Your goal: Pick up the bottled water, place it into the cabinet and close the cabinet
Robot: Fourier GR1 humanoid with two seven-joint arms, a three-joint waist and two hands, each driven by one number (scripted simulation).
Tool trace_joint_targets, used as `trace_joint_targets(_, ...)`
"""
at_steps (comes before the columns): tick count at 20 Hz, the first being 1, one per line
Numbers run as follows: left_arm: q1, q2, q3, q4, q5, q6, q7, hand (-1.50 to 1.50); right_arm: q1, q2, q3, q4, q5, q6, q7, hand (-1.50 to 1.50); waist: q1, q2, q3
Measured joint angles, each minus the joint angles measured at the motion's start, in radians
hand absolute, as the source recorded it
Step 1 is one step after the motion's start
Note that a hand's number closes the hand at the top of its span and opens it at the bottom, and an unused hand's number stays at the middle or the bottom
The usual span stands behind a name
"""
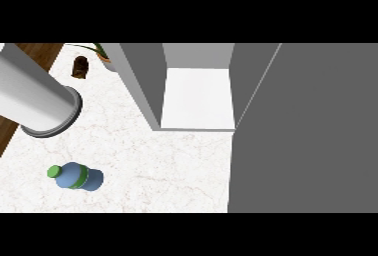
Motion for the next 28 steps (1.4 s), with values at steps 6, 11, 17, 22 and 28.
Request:
trace_joint_targets(6,0.064,-0.020,0.050,0.007,0.054,-0.070,-0.019,-1.50,0.087,0.003,0.011,-0.018,0.000,0.036,-0.048,-1.50,-0.007,0.000,0.000)
trace_joint_targets(11,0.070,-0.039,0.068,0.017,0.075,-0.110,-0.027,-1.50,0.148,-0.007,-0.019,-0.025,-0.004,0.078,-0.093,-1.50,-0.014,0.002,0.000)
trace_joint_targets(17,0.032,-0.038,0.094,0.061,0.081,-0.120,-0.015,-1.50,0.224,-0.003,-0.025,-0.038,-0.007,0.120,-0.149,-1.50,-0.020,0.003,0.000)
trace_joint_targets(22,-0.034,-0.065,0.068,0.137,0.008,-0.114,-0.010,-1.50,0.267,0.003,-0.024,-0.038,-0.005,0.148,-0.182,-1.50,-0.024,0.005,0.000)
trace_joint_targets(28,-0.111,-0.087,0.062,0.298,-0.095,-0.147,-0.069,-1.50,0.332,0.004,-0.031,-0.041,-0.005,0.187,-0.236,-1.50,-0.027,0.005,-0.001)
